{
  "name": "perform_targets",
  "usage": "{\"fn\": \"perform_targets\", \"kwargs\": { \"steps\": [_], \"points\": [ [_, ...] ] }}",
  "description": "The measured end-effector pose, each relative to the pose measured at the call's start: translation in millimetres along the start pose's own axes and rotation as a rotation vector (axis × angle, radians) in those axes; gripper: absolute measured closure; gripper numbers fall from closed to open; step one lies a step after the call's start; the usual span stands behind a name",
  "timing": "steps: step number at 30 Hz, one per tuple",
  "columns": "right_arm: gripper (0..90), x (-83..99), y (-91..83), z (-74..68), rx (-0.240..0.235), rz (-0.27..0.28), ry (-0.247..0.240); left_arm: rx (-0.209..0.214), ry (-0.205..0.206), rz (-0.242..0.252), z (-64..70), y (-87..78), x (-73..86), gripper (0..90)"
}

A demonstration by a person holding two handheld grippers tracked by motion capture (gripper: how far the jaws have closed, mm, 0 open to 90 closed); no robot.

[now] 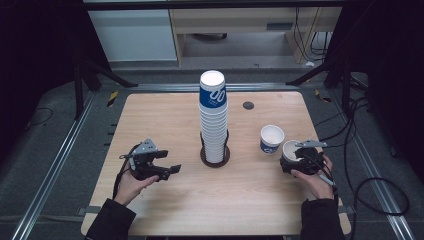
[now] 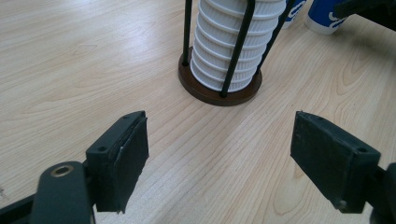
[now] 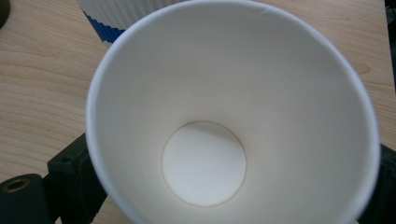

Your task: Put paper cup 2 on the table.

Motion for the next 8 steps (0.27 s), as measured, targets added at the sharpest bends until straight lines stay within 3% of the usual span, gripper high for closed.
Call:
{"fn": "perform_targets", "kwargs": {
  "steps": [6, 8],
  "points": [
    [3.6, 2.9, -6.8, 0.8, -0.006, 0.01, 0.014, -0.024, -0.003, 0.001, -5.7, -2.6, 0.6, 16.8],
    [2.8, 5.9, -7.9, -0.4, -0.017, -0.002, -0.012, -0.038, -0.008, 0.001, -9.0, -3.8, 1.1, 15.4]
  ]
}}
Point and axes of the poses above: each handheld gripper's, and its own axes: y roughly forward along the jaws, x roughly out of its underside, z roughly to its right, the point moved 4 cm from there along y, roughly forward along the jaws, and after that the axes turned 11 degrees about z, right-handed, at the moved point
